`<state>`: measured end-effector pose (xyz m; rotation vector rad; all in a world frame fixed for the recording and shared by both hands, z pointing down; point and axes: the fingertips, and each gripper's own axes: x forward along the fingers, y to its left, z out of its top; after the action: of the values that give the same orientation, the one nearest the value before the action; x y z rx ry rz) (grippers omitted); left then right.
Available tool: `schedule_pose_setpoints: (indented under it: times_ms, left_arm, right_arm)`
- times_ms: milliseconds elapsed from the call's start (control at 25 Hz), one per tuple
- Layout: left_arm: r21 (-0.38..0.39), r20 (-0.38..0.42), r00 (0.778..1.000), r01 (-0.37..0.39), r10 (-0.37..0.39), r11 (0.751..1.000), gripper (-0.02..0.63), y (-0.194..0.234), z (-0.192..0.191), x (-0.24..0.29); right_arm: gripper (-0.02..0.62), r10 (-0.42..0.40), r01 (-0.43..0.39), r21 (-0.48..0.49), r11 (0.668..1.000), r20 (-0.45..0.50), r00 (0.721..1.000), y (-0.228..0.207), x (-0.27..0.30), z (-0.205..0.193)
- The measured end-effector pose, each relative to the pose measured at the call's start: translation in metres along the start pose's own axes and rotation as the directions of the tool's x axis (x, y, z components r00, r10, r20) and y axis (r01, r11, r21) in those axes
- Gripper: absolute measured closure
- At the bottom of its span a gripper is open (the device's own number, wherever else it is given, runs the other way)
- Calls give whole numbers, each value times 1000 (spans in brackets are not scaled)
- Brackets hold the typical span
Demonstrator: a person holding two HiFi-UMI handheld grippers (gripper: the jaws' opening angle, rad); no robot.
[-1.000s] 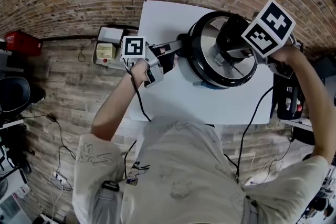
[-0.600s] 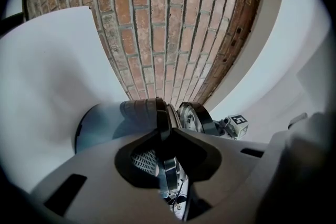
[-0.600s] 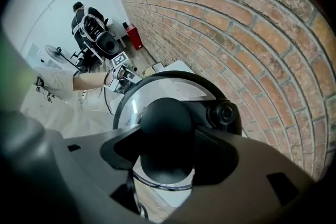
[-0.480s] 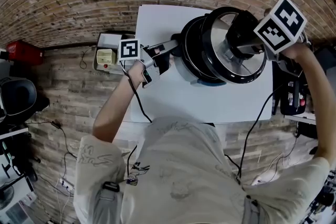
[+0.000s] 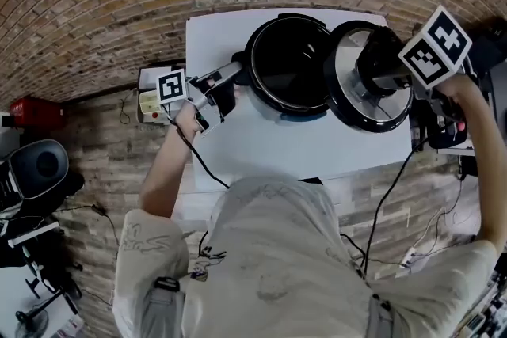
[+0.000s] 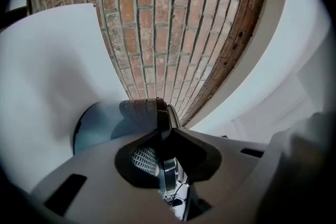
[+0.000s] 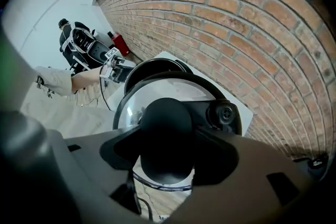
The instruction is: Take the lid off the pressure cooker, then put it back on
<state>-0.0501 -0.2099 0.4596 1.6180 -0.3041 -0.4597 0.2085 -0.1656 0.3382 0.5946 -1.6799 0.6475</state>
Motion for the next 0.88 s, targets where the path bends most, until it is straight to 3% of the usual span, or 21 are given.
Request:
schedule_pose_setpoints:
  times_ms: [320,640,880]
  left_arm:
    - [-14,2,1000,13,-13,1000,528,1,-1,0]
    - [0,2,1000,-9,9,1000,528,1,-1,0]
    - [-7,13,1000,-22,22,1000,531,2,-1,-1]
  right_arm:
    - [302,-18,18,155,988,3,1000,-24,-13,-72]
    - [303,11,-2,219,976,-40,999,-36,3,-112]
    - [302,9,3,207,978,-57,998,-39,12,-125]
